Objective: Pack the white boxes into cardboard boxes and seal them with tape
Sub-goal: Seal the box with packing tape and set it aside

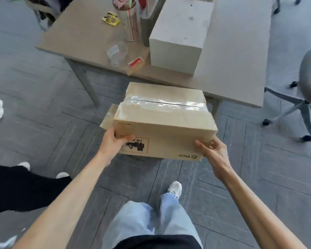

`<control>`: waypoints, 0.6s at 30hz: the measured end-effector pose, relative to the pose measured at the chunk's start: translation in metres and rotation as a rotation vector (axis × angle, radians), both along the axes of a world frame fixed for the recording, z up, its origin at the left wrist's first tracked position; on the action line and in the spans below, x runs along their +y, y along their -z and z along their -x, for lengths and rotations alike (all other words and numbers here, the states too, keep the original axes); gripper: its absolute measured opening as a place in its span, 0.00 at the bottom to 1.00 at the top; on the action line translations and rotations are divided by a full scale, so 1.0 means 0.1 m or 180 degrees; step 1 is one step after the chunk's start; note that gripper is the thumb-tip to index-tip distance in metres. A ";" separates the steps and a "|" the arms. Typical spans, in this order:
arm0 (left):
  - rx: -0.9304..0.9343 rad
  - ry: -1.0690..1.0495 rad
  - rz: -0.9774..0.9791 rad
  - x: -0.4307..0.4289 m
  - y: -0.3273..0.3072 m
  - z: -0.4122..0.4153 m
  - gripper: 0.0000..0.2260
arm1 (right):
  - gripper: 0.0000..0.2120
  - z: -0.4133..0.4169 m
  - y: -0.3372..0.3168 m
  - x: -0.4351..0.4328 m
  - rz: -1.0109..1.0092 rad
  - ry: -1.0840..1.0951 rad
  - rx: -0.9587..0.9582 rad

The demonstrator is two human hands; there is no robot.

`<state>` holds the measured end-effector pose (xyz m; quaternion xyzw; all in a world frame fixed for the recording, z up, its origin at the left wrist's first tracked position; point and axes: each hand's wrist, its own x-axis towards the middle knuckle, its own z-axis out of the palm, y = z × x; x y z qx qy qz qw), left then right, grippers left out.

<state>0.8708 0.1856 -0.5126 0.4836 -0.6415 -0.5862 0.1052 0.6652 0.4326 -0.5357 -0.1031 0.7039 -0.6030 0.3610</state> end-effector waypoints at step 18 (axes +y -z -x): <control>0.0469 0.0679 -0.0169 -1.36 2.14 0.29 0.26 | 0.13 -0.41 1.87 -0.89 0.0040 0.0990 0.0427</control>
